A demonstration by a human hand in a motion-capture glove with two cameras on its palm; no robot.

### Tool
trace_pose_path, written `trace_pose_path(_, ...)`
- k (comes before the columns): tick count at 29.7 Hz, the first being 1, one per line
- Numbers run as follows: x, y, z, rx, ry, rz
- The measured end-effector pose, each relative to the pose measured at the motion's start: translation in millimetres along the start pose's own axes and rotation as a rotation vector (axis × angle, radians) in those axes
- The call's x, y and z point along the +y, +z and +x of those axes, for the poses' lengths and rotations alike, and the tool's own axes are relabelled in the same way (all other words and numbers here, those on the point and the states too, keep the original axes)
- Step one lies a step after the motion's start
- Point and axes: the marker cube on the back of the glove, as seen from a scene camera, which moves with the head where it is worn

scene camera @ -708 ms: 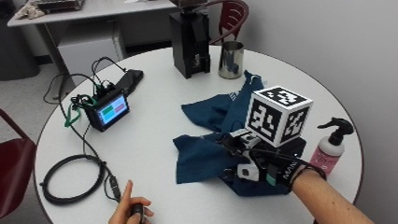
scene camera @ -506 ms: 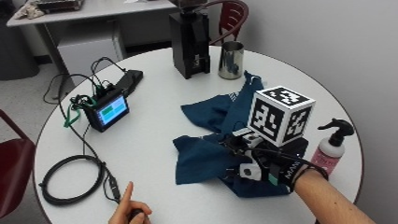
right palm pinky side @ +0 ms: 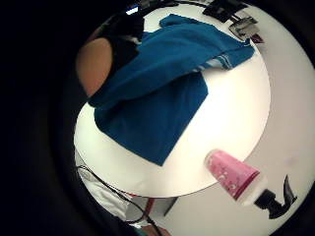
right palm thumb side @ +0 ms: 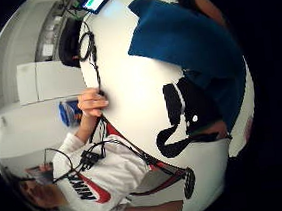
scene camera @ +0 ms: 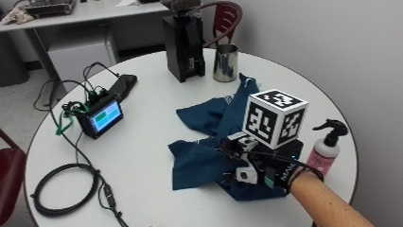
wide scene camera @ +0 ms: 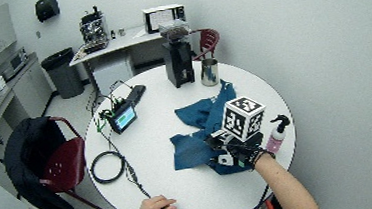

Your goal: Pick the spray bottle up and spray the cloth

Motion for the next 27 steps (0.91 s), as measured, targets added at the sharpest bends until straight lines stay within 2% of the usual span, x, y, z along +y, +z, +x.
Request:
trace_pose_path(6, -36.7, -5.9, -46.5, 0.022, -0.118, 0.007)
trace_pose_path(11, -26.9, -13.0, -54.6, 0.031, -0.162, 0.046)
trace_pose_path(19, 37.6, -26.5, -26.6, -0.016, -0.117, 0.200)
trace_pose_path(23, 68.2, -30.4, 4.9, -0.043, -0.037, 0.297)
trace_pose_path(27, 76.2, -28.1, 41.7, -0.156, 0.053, 0.407)
